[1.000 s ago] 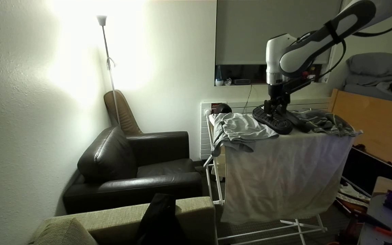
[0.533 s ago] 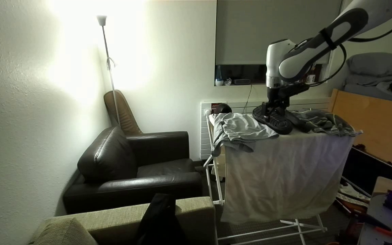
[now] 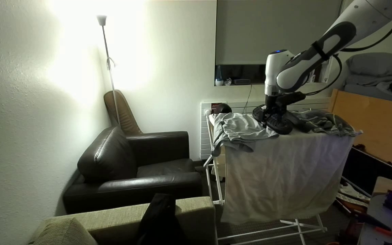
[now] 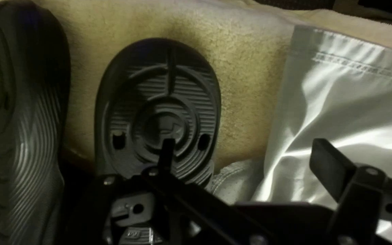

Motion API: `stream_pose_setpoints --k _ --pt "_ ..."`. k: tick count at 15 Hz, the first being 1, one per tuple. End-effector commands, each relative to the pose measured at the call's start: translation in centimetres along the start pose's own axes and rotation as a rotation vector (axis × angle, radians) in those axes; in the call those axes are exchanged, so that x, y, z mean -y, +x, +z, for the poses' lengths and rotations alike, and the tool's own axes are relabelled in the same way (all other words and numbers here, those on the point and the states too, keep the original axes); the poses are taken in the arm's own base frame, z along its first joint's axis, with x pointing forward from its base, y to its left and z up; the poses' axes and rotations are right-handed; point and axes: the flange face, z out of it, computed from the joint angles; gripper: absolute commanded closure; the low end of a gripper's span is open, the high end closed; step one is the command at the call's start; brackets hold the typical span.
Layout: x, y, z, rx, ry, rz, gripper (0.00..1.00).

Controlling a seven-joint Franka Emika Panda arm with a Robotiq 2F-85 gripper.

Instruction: Pick up the grey cloth and put it on the sofa

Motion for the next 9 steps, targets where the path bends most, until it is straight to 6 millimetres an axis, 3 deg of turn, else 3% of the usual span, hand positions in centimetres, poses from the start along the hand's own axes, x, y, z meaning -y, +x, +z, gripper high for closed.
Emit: stream_pose_setpoints --k 1,9 --pt "1.1 -0.8 1.6 -0.008 0.045 0.021 0.00" --pt "5.6 -1.9 2.2 -0.020 0.110 -0.021 0.00"
